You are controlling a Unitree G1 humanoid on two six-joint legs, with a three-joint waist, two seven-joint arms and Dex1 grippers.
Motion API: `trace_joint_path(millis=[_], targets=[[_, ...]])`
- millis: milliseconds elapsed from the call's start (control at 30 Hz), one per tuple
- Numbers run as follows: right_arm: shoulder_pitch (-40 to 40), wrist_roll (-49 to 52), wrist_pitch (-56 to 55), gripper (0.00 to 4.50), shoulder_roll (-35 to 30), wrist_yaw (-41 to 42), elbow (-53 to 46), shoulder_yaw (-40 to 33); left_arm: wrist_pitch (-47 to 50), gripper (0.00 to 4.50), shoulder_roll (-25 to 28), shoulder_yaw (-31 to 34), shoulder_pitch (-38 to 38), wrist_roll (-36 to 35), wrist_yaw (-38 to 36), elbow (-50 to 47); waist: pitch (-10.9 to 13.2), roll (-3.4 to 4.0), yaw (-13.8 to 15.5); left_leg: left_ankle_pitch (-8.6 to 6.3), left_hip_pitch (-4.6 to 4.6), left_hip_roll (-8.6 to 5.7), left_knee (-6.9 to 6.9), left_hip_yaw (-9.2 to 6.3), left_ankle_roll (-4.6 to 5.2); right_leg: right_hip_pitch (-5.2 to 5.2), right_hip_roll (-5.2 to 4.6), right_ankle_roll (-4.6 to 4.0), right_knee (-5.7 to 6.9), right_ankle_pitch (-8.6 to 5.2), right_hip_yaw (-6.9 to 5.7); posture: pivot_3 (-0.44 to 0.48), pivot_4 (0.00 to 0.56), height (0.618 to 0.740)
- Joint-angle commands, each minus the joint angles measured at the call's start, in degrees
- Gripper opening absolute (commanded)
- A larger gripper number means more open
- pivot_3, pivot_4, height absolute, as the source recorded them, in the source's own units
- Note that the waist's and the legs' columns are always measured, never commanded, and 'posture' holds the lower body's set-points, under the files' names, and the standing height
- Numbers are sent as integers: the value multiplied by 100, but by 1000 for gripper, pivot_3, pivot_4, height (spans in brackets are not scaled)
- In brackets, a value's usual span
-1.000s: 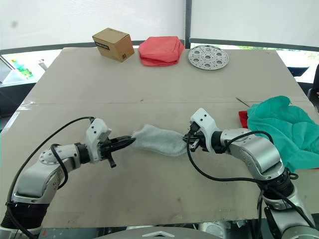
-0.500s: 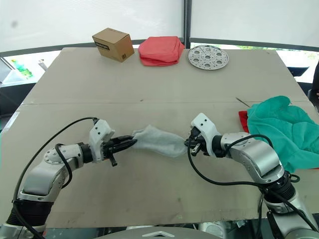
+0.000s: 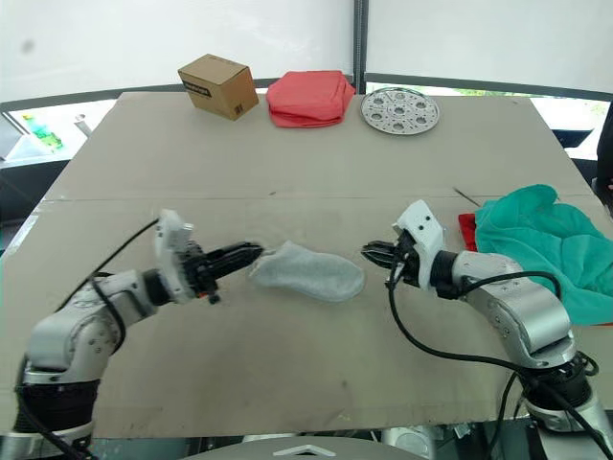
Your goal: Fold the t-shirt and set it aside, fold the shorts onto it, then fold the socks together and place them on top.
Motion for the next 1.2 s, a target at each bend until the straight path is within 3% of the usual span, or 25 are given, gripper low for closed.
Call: trace_joint_path(millis=[33, 200, 300, 433, 533, 567, 600, 700, 867, 1200], targets=[[-333, -421, -705, 0, 420, 78, 478, 654, -294, 19, -387, -609, -181, 586, 416, 189, -1, -2, -16, 0, 3, -1, 0, 2, 0, 1, 2, 0, 1, 0, 4, 0, 150, 740], [-348, -1624, -1646, 0, 436, 254, 1837, 1822, -655, 19, -575, -1156, -162, 1369, 693, 717, -3, -5, 7, 0, 13, -1, -2, 6, 0, 6, 5, -17, 3, 9, 9, 0, 150, 740], [-250, -1982, -2039, 0, 366, 320, 2290, 2033, -772, 19, -595, -1171, -65, 1469, 712, 754, -8, 4, -2, 0, 14, -4, -1, 10, 0, 7, -1, -18, 1, 9, 11, 0, 150, 740], [-154, -1660, -2122, 0, 528, 313, 1927, 1565, -671, 19, -692, -677, 123, 943, 682, 254, -8, 4, -7, -2, 57, 21, -4, 12, 3, 46, -1, -21, -4, -15, 16, 0, 150, 740], [-231, -1235, -1994, 0, 659, 417, 1326, 1251, -62, 19, -876, 282, 72, -137, 1066, -97, 0, 4, 1, -3, 46, 25, -2, 8, 3, 39, -4, -17, -3, -12, 14, 0, 150, 740], [-254, -1163, -1959, 0, 691, 444, 1220, 1216, 108, 673, -883, 494, 62, -388, 1153, -160, 1, 3, -4, -2, 42, 25, -2, 5, 3, 37, -3, -12, -3, -8, 12, 0, 150, 740], [-303, -1123, -1933, 0, 759, 464, 1194, 1221, 384, 964, -850, 754, 95, -740, 1242, -176, 1, 4, -8, -2, 41, 27, -2, 3, 3, 37, -2, -3, -3, -2, 12, 0, 150, 740], [-413, -1174, -1915, 0, 902, 456, 1331, 1291, 906, 2494, -741, 1198, 212, -1343, 1415, -211, 1, 5, -26, -2, 49, 28, -6, 3, 2, 39, 6, -2, -3, -2, 12, 0, 150, 740], [-592, -1800, -2471, 0, 1016, 610, 2379, 1766, 1192, 4464, -448, 1354, 484, -1161, 1783, 15, 2, 5, -19, -2, 48, 19, -6, 5, 2, 39, 5, -8, -5, -5, 10, 0, 150, 740], [-533, -2124, -2720, 0, 1101, 802, 2995, 1856, 1607, 4464, -218, 538, 359, -918, 1690, 12, -2, 4, -11, -2, 54, 21, -8, 7, -1, 42, 0, -26, -2, -15, 16, 0, 150, 740]])
